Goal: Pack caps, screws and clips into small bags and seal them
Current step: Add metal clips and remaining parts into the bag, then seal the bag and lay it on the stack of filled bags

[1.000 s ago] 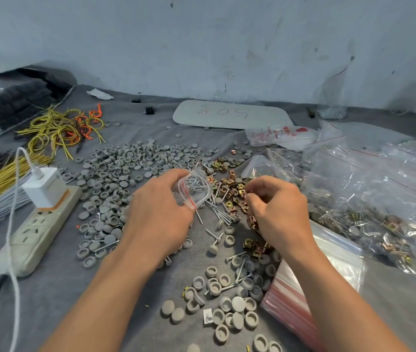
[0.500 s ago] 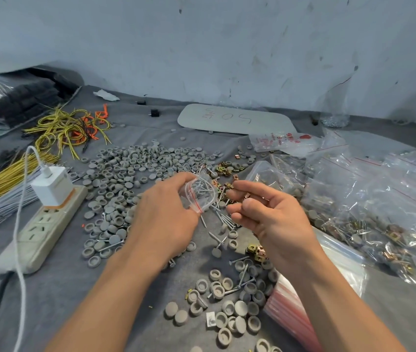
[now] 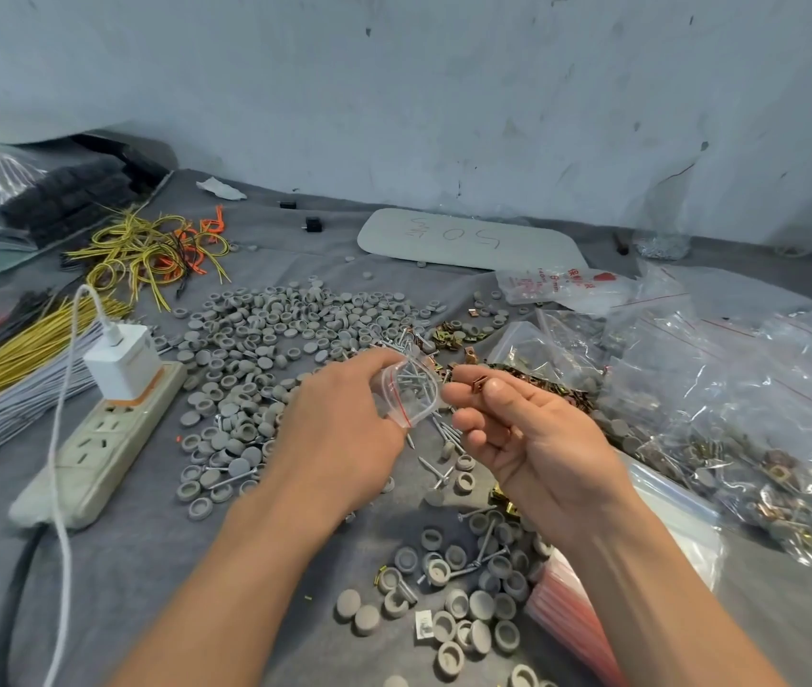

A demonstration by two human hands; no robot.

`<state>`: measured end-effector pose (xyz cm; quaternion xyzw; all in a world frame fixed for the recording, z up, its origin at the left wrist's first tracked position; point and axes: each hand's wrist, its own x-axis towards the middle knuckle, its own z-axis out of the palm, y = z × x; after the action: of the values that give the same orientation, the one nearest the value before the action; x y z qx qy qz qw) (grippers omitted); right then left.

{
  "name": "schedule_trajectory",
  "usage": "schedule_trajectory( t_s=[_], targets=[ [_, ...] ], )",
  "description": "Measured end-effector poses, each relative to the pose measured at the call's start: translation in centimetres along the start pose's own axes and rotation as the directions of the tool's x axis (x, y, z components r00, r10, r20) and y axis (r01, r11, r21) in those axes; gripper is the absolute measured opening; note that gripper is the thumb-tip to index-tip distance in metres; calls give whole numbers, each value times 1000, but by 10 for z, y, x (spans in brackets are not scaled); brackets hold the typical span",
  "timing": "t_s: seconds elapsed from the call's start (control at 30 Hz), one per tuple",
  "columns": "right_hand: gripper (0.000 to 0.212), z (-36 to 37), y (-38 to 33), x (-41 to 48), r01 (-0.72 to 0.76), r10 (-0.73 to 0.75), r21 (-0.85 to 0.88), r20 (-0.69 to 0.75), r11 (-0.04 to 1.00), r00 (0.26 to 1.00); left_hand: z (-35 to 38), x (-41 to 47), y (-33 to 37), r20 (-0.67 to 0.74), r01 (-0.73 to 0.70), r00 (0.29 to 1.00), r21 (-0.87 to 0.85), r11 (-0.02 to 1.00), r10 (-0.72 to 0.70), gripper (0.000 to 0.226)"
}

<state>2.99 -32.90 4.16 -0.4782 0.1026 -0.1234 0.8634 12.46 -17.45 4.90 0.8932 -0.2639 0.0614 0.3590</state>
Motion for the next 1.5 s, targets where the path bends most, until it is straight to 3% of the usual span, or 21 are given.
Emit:
schedule_trajectory(
  t_s=[0.2, 0.27, 0.33, 0.37, 0.43, 0.53, 0.6, 0.67, 0.77, 0.83, 0.9, 0.97, 1.03, 1.13, 1.27, 1.33, 1.5],
  targets=[
    [18, -1, 1, -1, 84, -88, -48, -84, 995, 993, 0, -5, 9, 49, -36, 998, -19, 999, 37, 30],
    [19, 1, 1, -1, 148, -171, -173, -125, 974, 977, 0, -6, 12, 66, -40, 997, -34, 999, 43, 34],
    [10, 7, 2, 0, 223, -293, -421, -109, 879, 950, -1, -6, 15, 74, -39, 996, -64, 997, 44, 39],
    [15, 11, 4, 1, 262, -353, -527, -77, 808, 932, -1, -6, 16, 78, -33, 996, -91, 995, 40, 43],
    [17, 20, 6, 3, 310, -419, -638, -23, 705, 908, -3, -6, 17, 86, -14, 996, -156, 988, 27, 48],
    [13, 21, 4, 4, 372, -516, -570, -109, 733, 850, -6, -3, 15, 67, 5, 998, -288, 958, 15, 40],
    [25, 15, 2, 5, 358, -528, -526, -216, 772, 821, -9, -3, 13, 56, 4, 998, -414, 910, 21, 36],
    [40, 12, 3, 4, 296, -440, -493, -207, 818, 874, -15, -2, 13, 93, 22, 995, -579, 815, 38, 44],
    [54, 13, 7, 3, 198, -211, -234, -30, 952, 977, -21, -2, 13, 274, 69, 941, -731, 679, 198, 56],
    [58, 14, 11, -2, 158, -140, -179, 111, 971, 984, -22, -3, 13, 404, 137, 874, -737, 662, 270, 58],
    [49, 13, 16, -6, 158, -122, -314, 129, 936, 984, -20, -4, 9, 385, 90, 896, -643, 761, 219, 61],
    [35, 11, 19, -9, 128, -127, -416, 30, 900, 991, -20, -5, 7, 289, 12, 949, -438, 899, 127, 63],
    [22, 6, 20, -8, 95, -148, -428, -91, 899, 985, -20, -7, 5, 273, 34, 960, -354, 935, 68, 68],
    [19, 4, 19, -8, 93, -165, -412, -142, 906, 976, -19, -6, -3, 310, 135, 951, -436, 890, 7, 64],
    [24, 10, 21, -7, 143, -186, -400, -70, 905, 980, -23, -4, -6, 388, 218, 919, -654, 724, 73, 54],
    [19, 14, 20, -7, 154, -200, -398, -76, 904, 977, -23, -3, -6, 387, 231, 919, -678, 698, 71, 51],
    [4, 8, 16, -9, 178, -249, -393, -137, 902, 959, -30, -3, -15, 280, 318, 946, -695, 645, -164, 28]
  ],
)
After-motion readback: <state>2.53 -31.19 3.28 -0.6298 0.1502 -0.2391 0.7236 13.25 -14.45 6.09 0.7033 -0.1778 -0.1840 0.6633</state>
